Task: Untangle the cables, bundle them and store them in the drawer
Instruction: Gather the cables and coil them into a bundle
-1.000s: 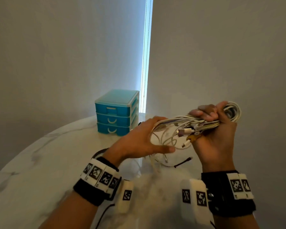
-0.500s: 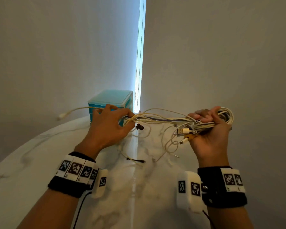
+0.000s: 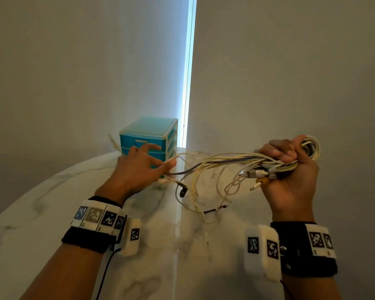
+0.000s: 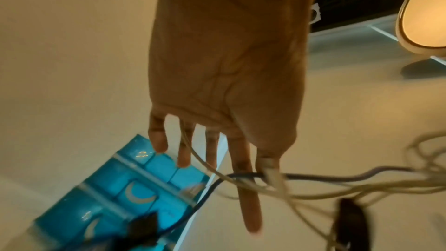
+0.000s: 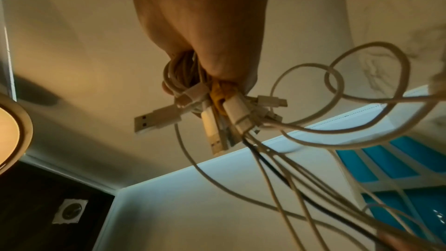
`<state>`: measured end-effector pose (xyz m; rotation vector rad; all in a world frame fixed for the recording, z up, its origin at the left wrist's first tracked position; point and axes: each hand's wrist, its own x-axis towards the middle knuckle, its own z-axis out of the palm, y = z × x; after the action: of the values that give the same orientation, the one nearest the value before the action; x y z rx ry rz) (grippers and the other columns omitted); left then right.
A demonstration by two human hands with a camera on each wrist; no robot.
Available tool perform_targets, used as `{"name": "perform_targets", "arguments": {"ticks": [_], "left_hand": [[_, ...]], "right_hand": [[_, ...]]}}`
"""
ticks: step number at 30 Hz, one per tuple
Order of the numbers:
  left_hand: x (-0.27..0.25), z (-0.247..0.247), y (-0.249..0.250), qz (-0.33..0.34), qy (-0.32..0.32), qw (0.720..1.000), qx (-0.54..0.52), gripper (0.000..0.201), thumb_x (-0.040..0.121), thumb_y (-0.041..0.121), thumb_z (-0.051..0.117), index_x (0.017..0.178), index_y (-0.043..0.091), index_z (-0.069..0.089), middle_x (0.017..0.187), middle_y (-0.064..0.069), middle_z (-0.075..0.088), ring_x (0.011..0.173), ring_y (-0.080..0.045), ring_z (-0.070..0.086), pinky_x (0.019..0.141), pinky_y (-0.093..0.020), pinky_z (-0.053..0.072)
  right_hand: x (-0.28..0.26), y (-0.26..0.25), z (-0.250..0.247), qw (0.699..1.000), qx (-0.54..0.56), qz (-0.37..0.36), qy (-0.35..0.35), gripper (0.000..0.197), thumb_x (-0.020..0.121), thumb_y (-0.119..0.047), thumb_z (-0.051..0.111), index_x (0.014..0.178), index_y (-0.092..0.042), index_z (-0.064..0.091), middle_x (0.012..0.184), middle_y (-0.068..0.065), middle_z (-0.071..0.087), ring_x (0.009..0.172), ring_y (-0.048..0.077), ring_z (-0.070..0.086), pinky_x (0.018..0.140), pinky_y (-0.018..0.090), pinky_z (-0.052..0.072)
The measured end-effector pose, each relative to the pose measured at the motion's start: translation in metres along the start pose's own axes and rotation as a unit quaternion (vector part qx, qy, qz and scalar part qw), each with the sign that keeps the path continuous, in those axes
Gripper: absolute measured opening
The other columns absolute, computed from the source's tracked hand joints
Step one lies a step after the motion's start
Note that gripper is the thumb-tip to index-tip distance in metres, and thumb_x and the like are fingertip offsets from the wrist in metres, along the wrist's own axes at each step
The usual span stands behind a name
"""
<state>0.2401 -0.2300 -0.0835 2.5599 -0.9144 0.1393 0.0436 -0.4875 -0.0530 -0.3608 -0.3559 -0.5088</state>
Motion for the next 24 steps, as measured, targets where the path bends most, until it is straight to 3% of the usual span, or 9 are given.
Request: {"name": "perform_targets", "arguments": {"ticks": [3, 6, 9, 12, 16, 18, 20, 22, 24], "left_hand": [[0.003, 0.005, -0.024, -0.026, 0.086, 0.994, -0.060, 0.021, 0.091, 0.063, 0.070, 0.111, 0.058, 0.075, 0.160, 0.014, 0.040, 0.142, -0.022, 0.039, 0.112, -0.053, 0.044], [0.008, 0.009, -0.029, -0.034, -0.036, 0.996, -0.075, 0.076, 0.087, 0.042, 0.085, 0.146, 0.061, 0.041, 0.165, 0.005, 0.023, 0.142, -0.027, 0.045, 0.114, -0.047, 0.049], [0.002, 0.006, -0.021, -0.034, -0.190, 0.975, -0.110, 0.119, 0.086, 0.027, 0.089, 0.165, 0.050, 0.004, 0.163, -0.002, 0.024, 0.122, -0.025, 0.060, 0.090, -0.034, 0.062], [-0.006, -0.005, -0.028, -0.012, -0.176, 0.957, -0.231, 0.089, 0.090, 0.008, 0.083, 0.157, 0.050, 0.039, 0.137, 0.005, 0.066, 0.104, -0.024, 0.074, 0.079, -0.036, 0.066], [-0.002, -0.015, -0.049, -0.068, 0.059, 0.952, -0.291, 0.051, 0.096, -0.011, 0.062, 0.106, 0.034, 0.083, 0.117, -0.002, 0.075, 0.104, -0.026, 0.074, 0.065, -0.036, 0.066], [0.000, -0.018, -0.057, -0.106, 0.063, 0.949, -0.291, 0.036, 0.101, -0.003, 0.064, 0.104, 0.027, 0.084, 0.122, -0.008, 0.069, 0.107, -0.028, 0.070, 0.060, -0.038, 0.067], [-0.002, -0.024, -0.065, -0.135, -0.034, 0.964, -0.225, 0.013, 0.099, 0.023, 0.075, 0.109, 0.029, 0.081, 0.130, -0.008, 0.064, 0.110, -0.028, 0.066, 0.062, -0.039, 0.066], [-0.007, -0.034, -0.065, -0.124, -0.092, 0.980, -0.129, 0.019, 0.094, 0.043, 0.077, 0.107, 0.030, 0.079, 0.136, -0.002, 0.062, 0.114, -0.022, 0.061, 0.075, -0.037, 0.060], [-0.014, -0.048, -0.049, -0.062, -0.033, 0.995, -0.077, 0.025, 0.092, 0.054, 0.073, 0.098, 0.030, 0.077, 0.132, 0.003, 0.064, 0.108, -0.010, 0.059, 0.083, -0.029, 0.048]], "right_hand": [[-0.001, -0.007, -0.003, 1.000, -0.021, -0.021, -0.004, 0.048, 0.116, -0.039, 0.041, 0.071, -0.021, 0.045, 0.065, -0.008, 0.050, 0.068, 0.007, 0.042, 0.075, 0.023, 0.044], [0.002, -0.007, -0.005, 0.998, -0.048, -0.034, 0.007, 0.049, 0.116, -0.039, 0.043, 0.070, -0.022, 0.046, 0.065, -0.010, 0.048, 0.071, 0.005, 0.033, 0.078, 0.022, 0.040], [0.003, -0.011, -0.009, 0.997, -0.008, -0.070, 0.013, 0.040, 0.114, -0.029, 0.048, 0.074, -0.023, 0.047, 0.065, -0.009, 0.047, 0.066, 0.005, 0.037, 0.075, 0.023, 0.043], [0.000, -0.021, -0.012, 0.991, 0.037, -0.130, 0.021, 0.041, 0.113, -0.019, 0.046, 0.074, -0.023, 0.057, 0.065, -0.008, 0.047, 0.059, 0.007, 0.044, 0.068, 0.024, 0.046], [-0.001, -0.020, -0.013, 0.985, 0.015, -0.164, 0.056, 0.051, 0.114, -0.017, 0.043, 0.072, -0.024, 0.071, 0.064, -0.008, 0.047, 0.059, 0.006, 0.044, 0.066, 0.022, 0.045], [0.000, -0.016, -0.009, 0.980, -0.040, -0.174, 0.088, 0.059, 0.114, -0.021, 0.043, 0.063, -0.025, 0.071, 0.060, -0.009, 0.047, 0.056, 0.005, 0.044, 0.067, 0.021, 0.045], [0.002, -0.008, -0.007, 0.970, -0.107, -0.182, 0.119, 0.061, 0.115, -0.024, 0.044, 0.058, -0.026, 0.066, 0.058, -0.009, 0.047, 0.052, 0.006, 0.045, 0.066, 0.022, 0.048], [0.005, 0.001, -0.009, 0.962, -0.148, -0.182, 0.143, 0.050, 0.114, -0.024, 0.048, 0.065, -0.024, 0.058, 0.060, -0.006, 0.045, 0.053, 0.009, 0.045, 0.066, 0.025, 0.052], [0.008, 0.014, -0.011, 0.960, -0.171, -0.157, 0.154, 0.039, 0.112, -0.023, 0.050, 0.073, -0.024, 0.055, 0.064, -0.005, 0.044, 0.055, 0.010, 0.044, 0.068, 0.026, 0.052]]}}
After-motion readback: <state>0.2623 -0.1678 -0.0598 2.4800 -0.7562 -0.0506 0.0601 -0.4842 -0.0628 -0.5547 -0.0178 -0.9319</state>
